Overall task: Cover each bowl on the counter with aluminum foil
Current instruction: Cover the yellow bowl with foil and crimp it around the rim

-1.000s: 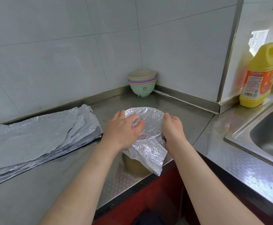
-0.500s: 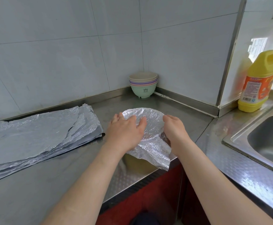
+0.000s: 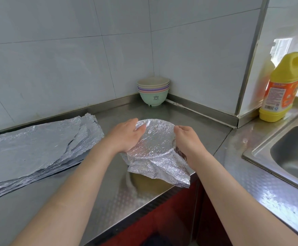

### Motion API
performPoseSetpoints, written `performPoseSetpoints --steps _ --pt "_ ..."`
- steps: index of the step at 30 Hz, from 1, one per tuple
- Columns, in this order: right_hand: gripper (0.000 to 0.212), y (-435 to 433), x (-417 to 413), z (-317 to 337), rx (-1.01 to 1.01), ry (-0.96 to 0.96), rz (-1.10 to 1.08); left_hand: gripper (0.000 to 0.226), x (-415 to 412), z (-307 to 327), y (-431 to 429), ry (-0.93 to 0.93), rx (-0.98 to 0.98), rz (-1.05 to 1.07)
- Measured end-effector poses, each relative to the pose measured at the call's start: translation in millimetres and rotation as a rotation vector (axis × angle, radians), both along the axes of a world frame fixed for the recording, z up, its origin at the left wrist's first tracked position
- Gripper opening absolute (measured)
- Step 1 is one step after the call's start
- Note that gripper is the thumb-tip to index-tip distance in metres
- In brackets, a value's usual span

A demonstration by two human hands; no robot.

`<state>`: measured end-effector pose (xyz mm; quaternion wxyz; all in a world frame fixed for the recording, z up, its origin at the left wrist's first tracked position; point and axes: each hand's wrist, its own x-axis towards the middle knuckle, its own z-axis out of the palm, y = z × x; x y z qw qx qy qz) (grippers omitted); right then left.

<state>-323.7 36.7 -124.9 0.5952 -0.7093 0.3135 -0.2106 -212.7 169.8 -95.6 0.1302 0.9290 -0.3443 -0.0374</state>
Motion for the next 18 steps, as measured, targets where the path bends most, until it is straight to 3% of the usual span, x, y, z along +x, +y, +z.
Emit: performPoseSetpoints --steps 6,11,15,18 --pt "0.043 -5.4 5.1 -0.2 0.054 0.011 0.034 0.058 2.3 -2.2 2.6 0.02 -0.048 0.085" --pt "0.045 -12.4 3.9 7.2 0.23 -0.031 0.089 0.062 -7.1 -5.6 9.5 0.029 -0.106 0.127" --pt "0.031 -24.8 -20.1 1.0 0.275 -0.12 0.07 0.044 -32.2 -7.8 26.6 -0.14 -0.468 -0.162" --pt "0.038 -20.0 -47.5 -11.0 0.218 -0.15 0.171 0.037 -53.6 -20.7 32.0 -0.148 -0.44 -0.333"
